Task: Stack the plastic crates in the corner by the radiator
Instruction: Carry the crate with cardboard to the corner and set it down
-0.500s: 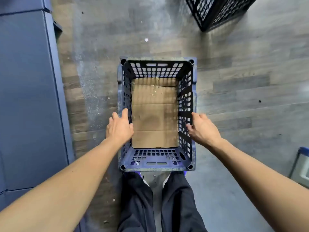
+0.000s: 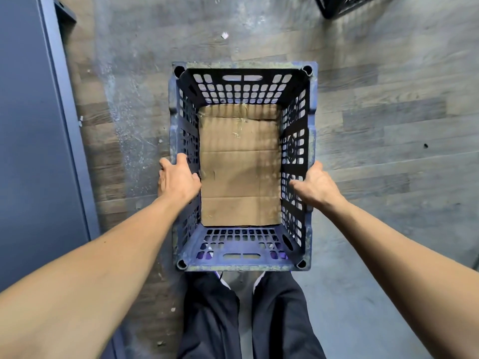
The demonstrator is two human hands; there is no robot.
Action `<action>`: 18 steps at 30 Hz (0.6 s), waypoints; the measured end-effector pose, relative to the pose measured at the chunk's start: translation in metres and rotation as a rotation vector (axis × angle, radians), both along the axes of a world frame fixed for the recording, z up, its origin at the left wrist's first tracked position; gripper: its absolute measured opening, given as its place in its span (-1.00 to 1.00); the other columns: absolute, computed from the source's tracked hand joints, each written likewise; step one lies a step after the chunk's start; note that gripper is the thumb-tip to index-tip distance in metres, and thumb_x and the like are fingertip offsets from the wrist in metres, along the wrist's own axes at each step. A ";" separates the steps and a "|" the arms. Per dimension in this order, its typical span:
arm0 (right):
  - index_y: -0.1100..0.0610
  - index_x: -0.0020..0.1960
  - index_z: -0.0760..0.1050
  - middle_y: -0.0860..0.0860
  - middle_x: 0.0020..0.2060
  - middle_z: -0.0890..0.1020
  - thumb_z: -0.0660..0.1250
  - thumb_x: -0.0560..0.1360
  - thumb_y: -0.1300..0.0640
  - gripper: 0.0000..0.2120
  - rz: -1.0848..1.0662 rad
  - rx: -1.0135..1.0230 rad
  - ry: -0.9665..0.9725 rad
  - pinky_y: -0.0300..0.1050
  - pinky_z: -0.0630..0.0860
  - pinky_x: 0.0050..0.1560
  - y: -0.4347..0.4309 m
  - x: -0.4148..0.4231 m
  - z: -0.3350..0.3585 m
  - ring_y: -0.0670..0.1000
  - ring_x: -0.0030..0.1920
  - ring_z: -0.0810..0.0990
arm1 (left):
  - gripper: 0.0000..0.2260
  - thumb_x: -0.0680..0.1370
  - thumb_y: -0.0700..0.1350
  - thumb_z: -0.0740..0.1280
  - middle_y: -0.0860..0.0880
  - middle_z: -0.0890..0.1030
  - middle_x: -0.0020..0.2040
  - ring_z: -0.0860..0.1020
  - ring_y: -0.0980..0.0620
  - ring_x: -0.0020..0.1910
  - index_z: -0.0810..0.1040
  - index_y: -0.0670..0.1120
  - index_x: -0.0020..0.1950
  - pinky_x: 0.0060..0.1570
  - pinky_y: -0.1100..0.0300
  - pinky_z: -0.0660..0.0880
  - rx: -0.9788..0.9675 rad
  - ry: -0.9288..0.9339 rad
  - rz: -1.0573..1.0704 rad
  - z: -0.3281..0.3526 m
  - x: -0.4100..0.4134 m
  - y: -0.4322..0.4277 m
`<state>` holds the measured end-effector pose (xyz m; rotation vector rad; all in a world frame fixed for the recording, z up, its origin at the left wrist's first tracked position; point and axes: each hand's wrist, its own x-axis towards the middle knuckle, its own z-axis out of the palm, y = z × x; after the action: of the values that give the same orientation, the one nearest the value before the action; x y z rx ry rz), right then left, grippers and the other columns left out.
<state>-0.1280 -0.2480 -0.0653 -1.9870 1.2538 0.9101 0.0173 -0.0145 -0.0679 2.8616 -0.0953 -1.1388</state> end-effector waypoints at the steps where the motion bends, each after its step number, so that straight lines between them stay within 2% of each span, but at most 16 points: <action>1: 0.33 0.36 0.18 0.31 0.20 0.50 0.30 0.50 0.09 -0.44 -0.032 0.001 -0.002 -0.05 0.37 0.00 -0.003 0.000 0.001 0.29 0.18 0.51 | -0.63 0.58 -0.09 0.28 -0.26 0.31 0.24 0.44 -0.32 0.12 0.29 -0.11 0.35 0.11 -0.12 0.42 -0.010 -0.011 0.006 0.003 0.000 0.000; 4: 0.33 0.25 0.25 0.29 0.10 0.55 0.32 0.50 0.13 -0.55 -0.069 -0.008 -0.018 -0.04 0.43 -0.01 -0.012 -0.003 0.011 0.27 0.09 0.55 | -0.63 0.57 -0.17 0.29 -0.25 0.36 0.17 0.46 -0.27 -0.02 0.25 -0.09 0.32 -0.05 -0.09 0.43 -0.057 -0.079 -0.015 0.020 -0.002 0.001; 7: 0.26 0.10 0.21 0.25 -0.03 0.52 0.29 0.49 0.18 -0.68 -0.053 -0.034 -0.065 -0.01 0.39 -0.08 -0.020 -0.005 0.035 0.26 -0.02 0.52 | -0.61 0.54 -0.27 0.27 -0.22 0.40 0.02 0.44 -0.22 -0.16 0.18 -0.09 0.28 -0.21 -0.05 0.36 -0.101 -0.182 -0.016 0.048 -0.001 -0.001; 10: 0.29 0.08 0.24 0.29 -0.04 0.54 0.24 0.48 0.20 -0.73 -0.013 -0.079 -0.123 -0.01 0.39 -0.12 -0.033 -0.001 0.071 0.29 -0.04 0.53 | -0.65 0.52 -0.33 0.23 -0.21 0.47 -0.08 0.49 -0.22 -0.22 0.15 -0.12 0.20 -0.30 -0.04 0.38 -0.105 -0.247 -0.020 0.085 0.007 -0.011; 14: 0.30 0.05 0.30 0.35 0.03 0.57 0.22 0.53 0.19 -0.80 0.046 -0.189 -0.170 -0.04 0.32 -0.15 -0.058 0.011 0.137 0.32 0.00 0.54 | -0.70 0.52 -0.37 0.23 -0.23 0.55 -0.10 0.52 -0.22 -0.15 0.22 -0.21 0.19 -0.26 -0.03 0.39 -0.038 -0.266 -0.019 0.152 0.020 -0.031; 18: 0.38 0.13 0.36 0.37 0.07 0.58 0.23 0.54 0.15 -0.70 0.061 -0.242 -0.212 -0.03 0.33 -0.12 -0.081 0.016 0.210 0.34 0.06 0.56 | -0.71 0.55 -0.38 0.22 -0.26 0.57 0.00 0.53 -0.24 -0.03 0.29 -0.32 0.26 -0.18 0.00 0.40 -0.010 -0.270 -0.022 0.225 0.024 -0.048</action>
<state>-0.1125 -0.3290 0.1446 -2.2536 1.2345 0.5778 0.0411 -0.0621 0.1572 2.9943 -0.1446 -0.7454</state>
